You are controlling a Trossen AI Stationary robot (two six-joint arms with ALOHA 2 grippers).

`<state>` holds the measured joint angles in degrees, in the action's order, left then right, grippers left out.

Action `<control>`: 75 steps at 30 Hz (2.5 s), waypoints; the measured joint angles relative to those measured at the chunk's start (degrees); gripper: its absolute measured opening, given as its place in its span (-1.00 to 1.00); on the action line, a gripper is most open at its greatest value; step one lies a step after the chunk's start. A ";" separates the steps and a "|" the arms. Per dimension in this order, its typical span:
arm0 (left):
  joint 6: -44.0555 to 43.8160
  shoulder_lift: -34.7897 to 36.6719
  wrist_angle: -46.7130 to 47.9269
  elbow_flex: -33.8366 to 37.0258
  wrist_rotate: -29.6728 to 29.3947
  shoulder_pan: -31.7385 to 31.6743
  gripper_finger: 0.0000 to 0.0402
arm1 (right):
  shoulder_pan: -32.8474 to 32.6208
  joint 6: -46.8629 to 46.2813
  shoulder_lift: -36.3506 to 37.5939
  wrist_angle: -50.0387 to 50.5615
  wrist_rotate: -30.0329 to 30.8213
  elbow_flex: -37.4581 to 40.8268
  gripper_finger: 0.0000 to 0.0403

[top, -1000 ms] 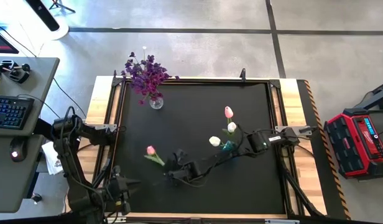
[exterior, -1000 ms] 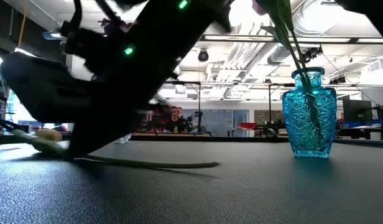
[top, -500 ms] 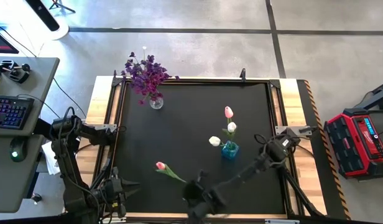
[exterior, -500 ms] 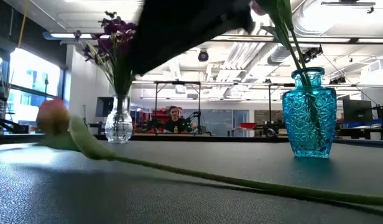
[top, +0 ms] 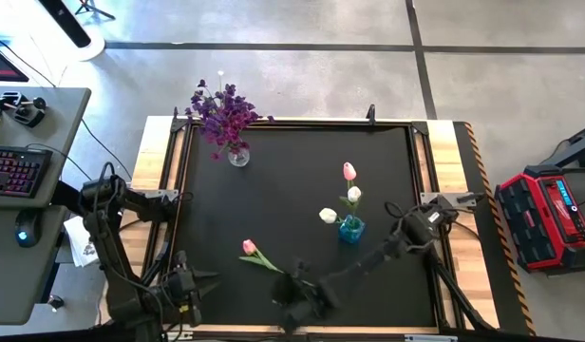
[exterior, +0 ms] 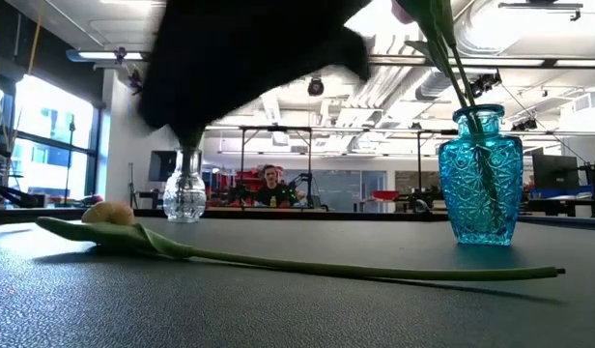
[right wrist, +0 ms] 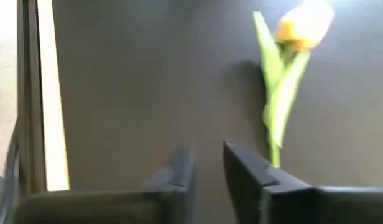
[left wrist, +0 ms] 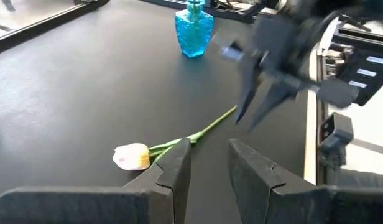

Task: Sort flowers into vase by color
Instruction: Put the pink flower into the transparent blue vase

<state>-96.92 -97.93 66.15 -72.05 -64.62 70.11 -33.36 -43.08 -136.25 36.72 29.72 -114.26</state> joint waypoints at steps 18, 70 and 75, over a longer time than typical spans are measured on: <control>1.15 0.00 -0.02 0.11 1.05 -0.77 -0.55 | 7.66 1.53 -5.77 -3.29 -5.68 0.00 -0.23; 95.75 0.00 -108.73 23.52 53.94 -27.94 -0.55 | -25.14 -8.32 7.02 -23.20 39.91 17.06 -1.00; 96.65 0.00 -107.72 23.12 56.83 -27.73 -0.55 | -18.69 34.27 7.03 -64.24 9.46 21.56 -1.00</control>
<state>-0.27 -97.93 -41.57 -48.93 -7.79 42.38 -52.05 -8.81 -129.22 -27.51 39.18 -92.70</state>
